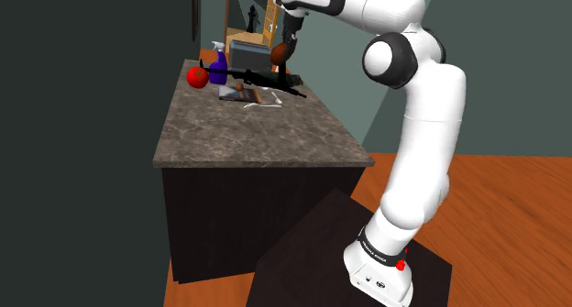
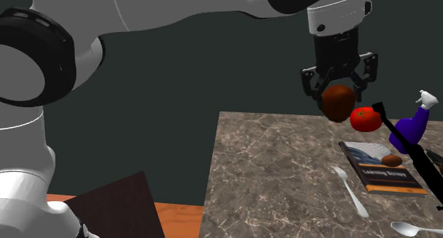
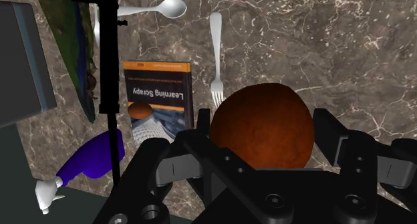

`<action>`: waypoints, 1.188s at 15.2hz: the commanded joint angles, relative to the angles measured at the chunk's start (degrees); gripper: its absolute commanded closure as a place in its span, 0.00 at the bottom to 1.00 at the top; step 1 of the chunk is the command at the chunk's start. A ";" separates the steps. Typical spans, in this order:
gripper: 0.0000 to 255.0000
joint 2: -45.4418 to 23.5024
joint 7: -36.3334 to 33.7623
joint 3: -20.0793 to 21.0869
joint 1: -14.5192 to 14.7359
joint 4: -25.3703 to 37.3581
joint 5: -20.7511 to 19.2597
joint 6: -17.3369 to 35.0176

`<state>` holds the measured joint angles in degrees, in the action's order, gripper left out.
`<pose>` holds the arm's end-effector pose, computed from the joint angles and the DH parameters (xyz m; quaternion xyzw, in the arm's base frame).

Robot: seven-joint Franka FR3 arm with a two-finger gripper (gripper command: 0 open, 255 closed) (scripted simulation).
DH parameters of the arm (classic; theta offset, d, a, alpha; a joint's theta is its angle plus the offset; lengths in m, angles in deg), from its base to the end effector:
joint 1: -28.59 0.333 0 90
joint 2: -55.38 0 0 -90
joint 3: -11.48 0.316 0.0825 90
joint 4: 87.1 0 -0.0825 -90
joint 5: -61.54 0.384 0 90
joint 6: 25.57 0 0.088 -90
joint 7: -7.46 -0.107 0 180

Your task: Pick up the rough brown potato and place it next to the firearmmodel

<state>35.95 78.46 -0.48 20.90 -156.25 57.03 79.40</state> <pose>0.6450 -0.2075 0.6224 0.8825 0.4412 0.0512 0.1547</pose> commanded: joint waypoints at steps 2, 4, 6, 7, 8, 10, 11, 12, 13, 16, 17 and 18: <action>1.00 -3.97 4.05 -0.68 -3.47 5.65 2.20 -1.24; 1.00 -7.09 6.51 -0.97 -5.92 10.35 3.69 -2.61; 1.00 -11.26 9.00 -1.10 -8.82 16.92 5.35 -4.80; 1.00 -10.59 8.90 -1.07 -8.65 15.02 5.17 -3.58; 1.00 -9.99 8.81 -1.08 -8.46 13.25 5.03 -2.41; 1.00 -8.99 8.65 -1.12 -8.12 10.05 4.80 -0.22; 1.00 -8.57 8.57 -1.14 -7.97 8.58 4.69 0.82; 1.00 -8.19 8.48 -1.15 -7.84 7.19 4.60 1.83; 1.00 -7.85 8.41 -1.16 -7.72 5.86 4.51 2.81; 1.00 -7.03 8.18 -1.18 -7.41 2.23 4.28 5.61; 1.00 -6.81 8.10 -1.19 -7.32 1.12 4.22 6.50; 1.00 -6.62 8.03 -1.19 -7.24 0.05 4.16 7.38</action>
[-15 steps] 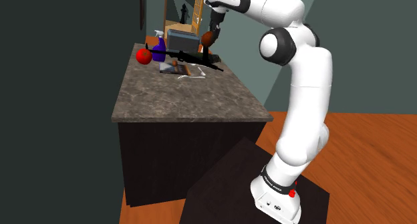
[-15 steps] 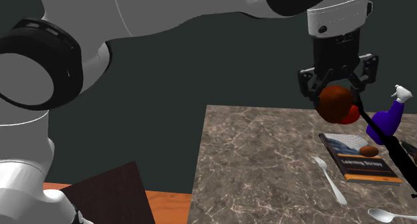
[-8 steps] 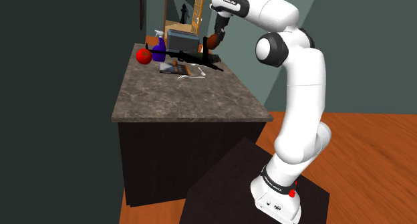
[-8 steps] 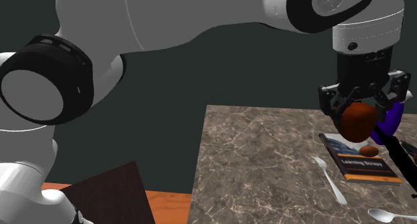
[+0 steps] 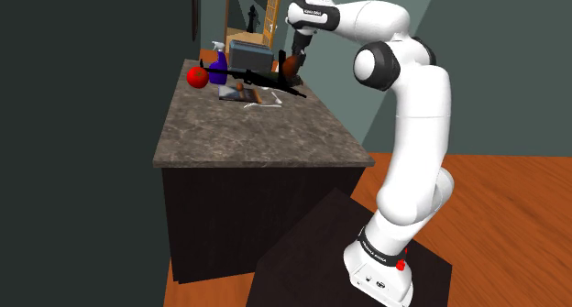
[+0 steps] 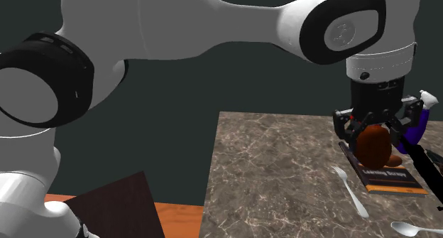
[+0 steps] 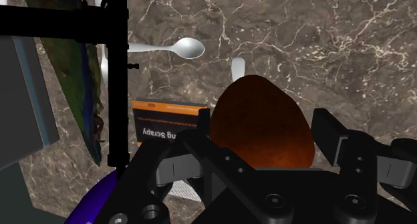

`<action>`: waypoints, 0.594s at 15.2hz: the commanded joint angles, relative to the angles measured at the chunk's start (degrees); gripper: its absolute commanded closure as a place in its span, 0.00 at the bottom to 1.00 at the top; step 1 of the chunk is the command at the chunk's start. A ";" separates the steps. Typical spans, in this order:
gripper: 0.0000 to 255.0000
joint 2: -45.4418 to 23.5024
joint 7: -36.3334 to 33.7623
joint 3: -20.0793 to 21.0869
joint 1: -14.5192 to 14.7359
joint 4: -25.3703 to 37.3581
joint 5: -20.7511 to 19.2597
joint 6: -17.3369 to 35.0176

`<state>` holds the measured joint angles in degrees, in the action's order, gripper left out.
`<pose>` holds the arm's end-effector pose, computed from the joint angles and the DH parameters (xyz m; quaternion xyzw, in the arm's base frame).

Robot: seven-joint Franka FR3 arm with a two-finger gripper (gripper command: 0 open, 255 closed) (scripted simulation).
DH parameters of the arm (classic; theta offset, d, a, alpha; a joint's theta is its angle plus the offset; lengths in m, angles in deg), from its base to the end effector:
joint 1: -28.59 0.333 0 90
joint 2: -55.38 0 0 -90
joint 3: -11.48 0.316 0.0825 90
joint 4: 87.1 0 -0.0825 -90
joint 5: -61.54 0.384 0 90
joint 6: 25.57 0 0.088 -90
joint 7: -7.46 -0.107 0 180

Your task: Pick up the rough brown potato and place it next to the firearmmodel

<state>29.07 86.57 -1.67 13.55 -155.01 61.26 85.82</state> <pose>0.6494 -0.3032 0.5638 0.8822 0.4418 0.0511 0.1546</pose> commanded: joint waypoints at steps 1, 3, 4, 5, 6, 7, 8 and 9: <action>1.00 0.43 -0.15 -0.01 0.18 -2.23 -0.13 1.83; 1.00 0.69 -0.29 -0.01 0.32 -4.18 -0.23 3.51; 1.00 0.79 -0.36 -0.01 0.37 -5.10 -0.27 4.33; 1.00 0.87 -0.42 -0.01 0.43 -6.00 -0.31 5.14; 1.00 0.93 -0.48 0.00 0.48 -6.87 -0.34 5.95; 1.00 0.97 -0.54 0.00 0.53 -7.70 -0.37 6.74; 1.00 1.00 -0.60 0.00 0.57 -8.51 -0.40 7.52; 1.00 1.01 -0.66 0.01 0.61 -9.30 -0.42 8.29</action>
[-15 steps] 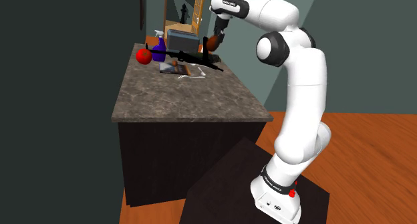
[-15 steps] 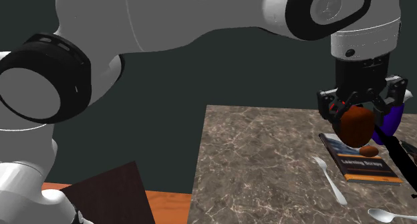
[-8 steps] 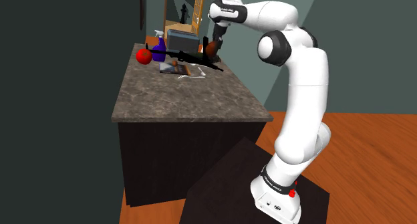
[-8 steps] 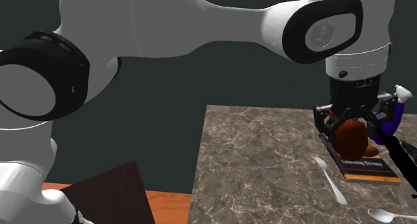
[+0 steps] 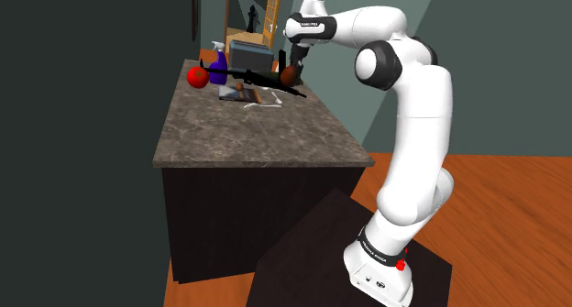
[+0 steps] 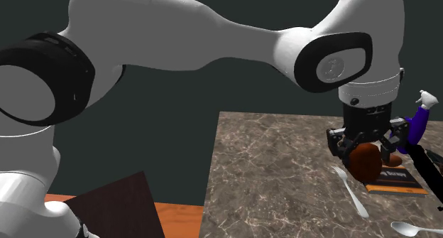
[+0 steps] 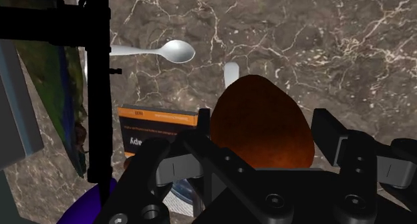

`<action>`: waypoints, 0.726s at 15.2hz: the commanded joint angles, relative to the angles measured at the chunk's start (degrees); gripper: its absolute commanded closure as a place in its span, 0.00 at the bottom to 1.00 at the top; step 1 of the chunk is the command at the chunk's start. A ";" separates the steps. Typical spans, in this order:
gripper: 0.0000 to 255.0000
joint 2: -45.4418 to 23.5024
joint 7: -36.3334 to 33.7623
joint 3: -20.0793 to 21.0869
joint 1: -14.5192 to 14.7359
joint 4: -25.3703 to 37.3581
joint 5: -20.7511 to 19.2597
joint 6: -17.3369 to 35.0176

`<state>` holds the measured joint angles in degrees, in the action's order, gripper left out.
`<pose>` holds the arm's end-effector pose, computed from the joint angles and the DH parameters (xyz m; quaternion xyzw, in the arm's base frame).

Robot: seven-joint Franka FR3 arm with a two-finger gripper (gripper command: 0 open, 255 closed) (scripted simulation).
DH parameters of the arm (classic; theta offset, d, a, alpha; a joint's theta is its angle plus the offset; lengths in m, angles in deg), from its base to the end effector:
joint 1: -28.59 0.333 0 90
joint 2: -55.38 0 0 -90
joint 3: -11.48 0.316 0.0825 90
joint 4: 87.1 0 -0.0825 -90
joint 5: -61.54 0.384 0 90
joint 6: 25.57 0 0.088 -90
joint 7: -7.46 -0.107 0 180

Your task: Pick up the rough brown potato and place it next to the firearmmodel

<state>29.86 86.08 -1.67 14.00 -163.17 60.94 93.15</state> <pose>0.6496 -0.3042 0.5165 0.8822 0.4419 0.0511 0.1545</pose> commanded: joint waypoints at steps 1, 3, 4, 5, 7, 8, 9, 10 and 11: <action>1.00 0.20 -0.23 0.01 0.19 -1.90 -0.12 1.72; 1.00 0.14 -0.34 0.02 0.25 -3.35 -0.15 3.22; 1.00 0.09 -0.39 0.03 0.28 -4.04 -0.16 3.96; 1.00 0.02 -0.44 0.04 0.30 -4.71 -0.17 4.70; 1.00 -0.16 -0.54 0.06 0.34 -5.98 -0.18 6.14; 1.00 -0.27 -0.59 0.07 0.36 -6.59 -0.18 6.86; 1.00 -0.39 -0.64 0.08 0.37 -7.18 -0.18 7.56; 1.00 -0.52 -0.68 0.09 0.38 -7.75 -0.17 8.26; 1.00 -0.67 -0.72 0.10 0.39 -8.31 -0.16 8.96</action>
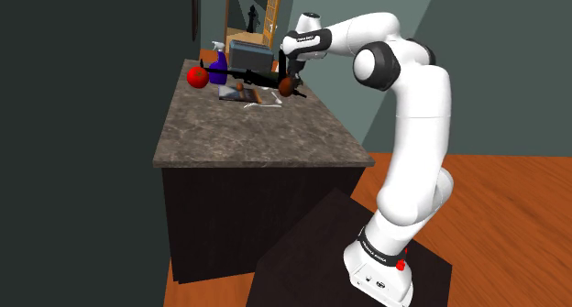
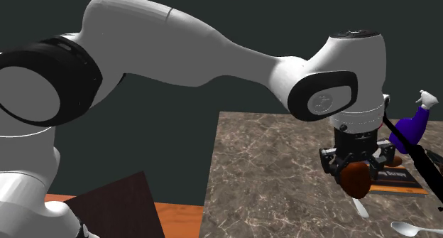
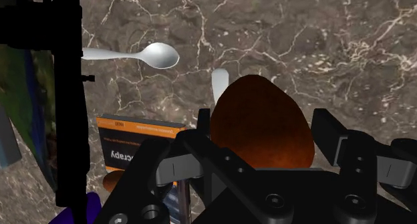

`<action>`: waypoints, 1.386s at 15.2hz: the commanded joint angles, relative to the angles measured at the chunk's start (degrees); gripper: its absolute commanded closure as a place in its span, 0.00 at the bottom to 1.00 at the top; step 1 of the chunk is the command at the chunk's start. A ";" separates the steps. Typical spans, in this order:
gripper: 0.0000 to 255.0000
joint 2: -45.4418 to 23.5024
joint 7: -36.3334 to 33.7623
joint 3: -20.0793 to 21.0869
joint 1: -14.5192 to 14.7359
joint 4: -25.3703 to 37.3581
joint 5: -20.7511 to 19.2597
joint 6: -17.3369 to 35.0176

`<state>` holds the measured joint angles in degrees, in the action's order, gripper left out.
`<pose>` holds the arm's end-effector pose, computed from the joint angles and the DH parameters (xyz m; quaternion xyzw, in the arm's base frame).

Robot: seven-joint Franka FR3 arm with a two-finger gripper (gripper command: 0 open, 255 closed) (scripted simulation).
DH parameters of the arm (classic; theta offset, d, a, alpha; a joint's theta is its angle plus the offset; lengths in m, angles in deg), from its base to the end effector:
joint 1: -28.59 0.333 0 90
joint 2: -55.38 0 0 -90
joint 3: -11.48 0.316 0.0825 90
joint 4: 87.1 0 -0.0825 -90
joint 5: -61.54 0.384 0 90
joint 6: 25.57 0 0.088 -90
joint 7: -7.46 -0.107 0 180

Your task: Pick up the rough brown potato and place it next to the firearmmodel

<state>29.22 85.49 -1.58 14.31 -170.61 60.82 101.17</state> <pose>0.6496 -0.3038 0.4590 0.8822 0.4419 0.0510 0.1545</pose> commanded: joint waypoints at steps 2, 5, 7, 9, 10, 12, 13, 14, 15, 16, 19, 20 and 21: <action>1.00 -0.36 -0.22 0.04 0.10 -1.92 -0.02 2.31; 1.00 -0.95 -0.34 0.10 0.10 -3.37 0.03 4.33; 1.00 -1.40 -0.41 0.14 0.09 -4.25 0.08 5.65; 1.00 -1.89 -0.48 0.18 0.07 -5.07 0.14 6.95; 1.00 -2.15 -0.51 0.21 0.06 -5.46 0.17 7.59; 1.00 -2.71 -0.57 0.26 0.04 -6.18 0.23 8.86; 1.00 -3.00 -0.60 0.29 0.02 -6.52 0.27 9.49; 1.00 -3.30 -0.63 0.32 0.00 -6.85 0.31 10.11; 1.00 -3.61 -0.65 0.35 -0.02 -7.16 0.35 10.73; 1.00 -3.94 -0.68 0.39 -0.04 -7.46 0.39 11.34; 1.00 -4.94 -0.76 0.49 -0.11 -8.28 0.52 13.16; 1.00 -5.32 -0.78 0.54 -0.14 -8.50 0.56 13.74; 1.00 -5.69 -0.80 0.58 -0.17 -8.72 0.61 14.33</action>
<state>23.92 84.65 -1.02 14.23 -178.96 61.38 114.88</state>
